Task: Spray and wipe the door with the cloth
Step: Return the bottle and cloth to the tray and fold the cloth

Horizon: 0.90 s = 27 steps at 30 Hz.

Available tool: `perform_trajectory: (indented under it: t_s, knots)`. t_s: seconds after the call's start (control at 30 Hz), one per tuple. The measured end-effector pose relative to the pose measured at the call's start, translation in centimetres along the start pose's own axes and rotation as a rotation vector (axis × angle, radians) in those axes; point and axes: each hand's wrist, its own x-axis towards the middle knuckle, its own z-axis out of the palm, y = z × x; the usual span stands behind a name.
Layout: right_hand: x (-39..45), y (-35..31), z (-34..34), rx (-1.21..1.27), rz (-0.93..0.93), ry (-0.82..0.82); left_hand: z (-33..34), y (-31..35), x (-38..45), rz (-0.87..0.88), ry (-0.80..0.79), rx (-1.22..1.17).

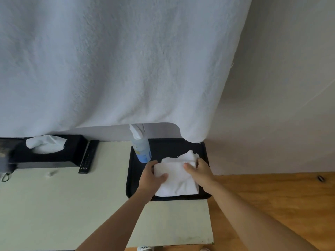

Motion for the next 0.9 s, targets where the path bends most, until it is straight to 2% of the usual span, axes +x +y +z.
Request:
perform_trajectory:
  t_s: [0.1, 0.2, 0.27, 0.43, 0.57, 0.67, 0.73, 0.9]
  knots:
    - [1.6, 1.8, 1.1, -0.379, -0.034, 0.074, 0.7, -0.3, 0.9, 0.042, 0.041, 0.221]
    - [2.3, 3.1, 1.3, -0.487, -0.151, 0.113, 0.7, 0.2, 1.1, 0.094, 0.065, 0.35]
    - [1.5, 2.0, 0.8, -0.43, -0.178, 0.103, 0.2, 0.8, 0.9, 0.159, 0.065, 0.356]
    - [-0.6, -0.6, -2.2, -0.269, -0.149, 0.015, -1.4, 3.3, -0.7, 0.264, -0.08, 0.269]
    - [-3.0, -4.2, -5.3, -0.106, -0.225, 0.022, -2.5, 7.1, -2.3, 0.423, -0.062, 0.167]
    - [-5.3, -6.4, -6.8, 0.031, -0.328, 0.055, -3.2, 9.6, -4.3, 0.586, -0.06, 0.139]
    - [-7.5, -6.7, -7.6, 0.035, -0.423, 0.088, -3.6, 10.1, -6.2, 0.689, -0.071, 0.127]
    - [-13.7, -4.7, -7.1, -0.002, -0.656, 0.14, -3.9, 6.5, -10.9, 0.925, 0.019, 0.0]
